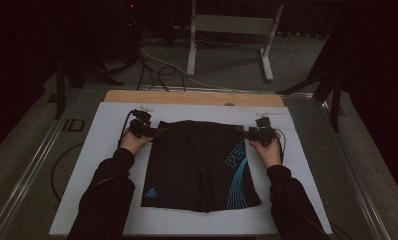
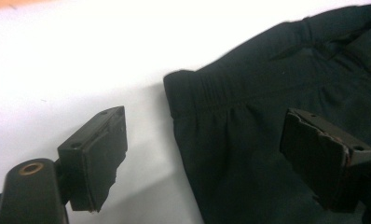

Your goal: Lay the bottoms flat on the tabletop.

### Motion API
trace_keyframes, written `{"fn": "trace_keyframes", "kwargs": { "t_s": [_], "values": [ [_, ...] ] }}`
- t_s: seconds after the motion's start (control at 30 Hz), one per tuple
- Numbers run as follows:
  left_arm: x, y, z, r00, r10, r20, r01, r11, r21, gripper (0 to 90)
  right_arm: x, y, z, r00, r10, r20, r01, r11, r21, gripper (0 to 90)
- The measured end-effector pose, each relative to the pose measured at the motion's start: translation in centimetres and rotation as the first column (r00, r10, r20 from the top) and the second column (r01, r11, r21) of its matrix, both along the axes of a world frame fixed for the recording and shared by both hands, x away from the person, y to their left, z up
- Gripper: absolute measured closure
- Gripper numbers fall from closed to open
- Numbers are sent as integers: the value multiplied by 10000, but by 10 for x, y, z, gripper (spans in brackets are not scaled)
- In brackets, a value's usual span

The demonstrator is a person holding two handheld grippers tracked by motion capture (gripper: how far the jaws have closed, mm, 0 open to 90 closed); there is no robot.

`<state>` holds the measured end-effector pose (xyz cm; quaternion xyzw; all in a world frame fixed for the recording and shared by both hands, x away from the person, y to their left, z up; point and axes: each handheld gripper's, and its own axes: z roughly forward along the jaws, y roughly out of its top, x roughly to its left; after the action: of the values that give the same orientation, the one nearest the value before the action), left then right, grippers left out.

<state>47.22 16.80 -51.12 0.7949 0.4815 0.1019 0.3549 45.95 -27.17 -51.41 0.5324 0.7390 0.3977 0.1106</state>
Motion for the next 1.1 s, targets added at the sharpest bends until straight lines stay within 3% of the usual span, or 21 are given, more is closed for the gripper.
{"fn": "trace_keyframes", "kwargs": {
  "t_s": [0.07,0.2,0.37,0.43,0.53,0.6,0.77,1.03,1.1],
  "values": [
    [1,-2,-5,9999,-115,95,112,9994,318,207,4,1,-7,9996,-70,-275,63,9997,-241,381],
    [5,-3,-10,9996,-233,183,224,9986,470,337,8,-2,-9,9989,-150,-435,156,9998,116,532],
    [10,-2,-10,9990,152,420,-160,9997,190,450,10,0,-9,9988,308,-386,-316,9993,-186,646],
    [11,-3,-11,9992,98,394,-97,9999,-40,499,11,1,-9,9985,303,-449,-312,9993,-211,729],
    [11,-7,-13,9990,-289,343,286,9995,95,562,11,1,-10,9985,260,-482,-266,9996,-117,805],
    [12,-7,-12,9997,-129,225,130,9999,-77,649,11,1,-10,9984,257,-506,-265,9995,-156,821],
    [11,-9,-12,9996,151,223,-153,9999,60,825,10,1,-7,9990,284,-346,-297,9988,-387,829],
    [11,-11,-2,9942,353,1015,-379,9990,241,841,14,0,-3,9999,46,-125,-52,9990,-444,830],
    [13,-12,-1,9940,363,1036,-395,9988,288,841,15,-1,-1,10000,23,2,-23,9991,-415,830]
  ]
}}
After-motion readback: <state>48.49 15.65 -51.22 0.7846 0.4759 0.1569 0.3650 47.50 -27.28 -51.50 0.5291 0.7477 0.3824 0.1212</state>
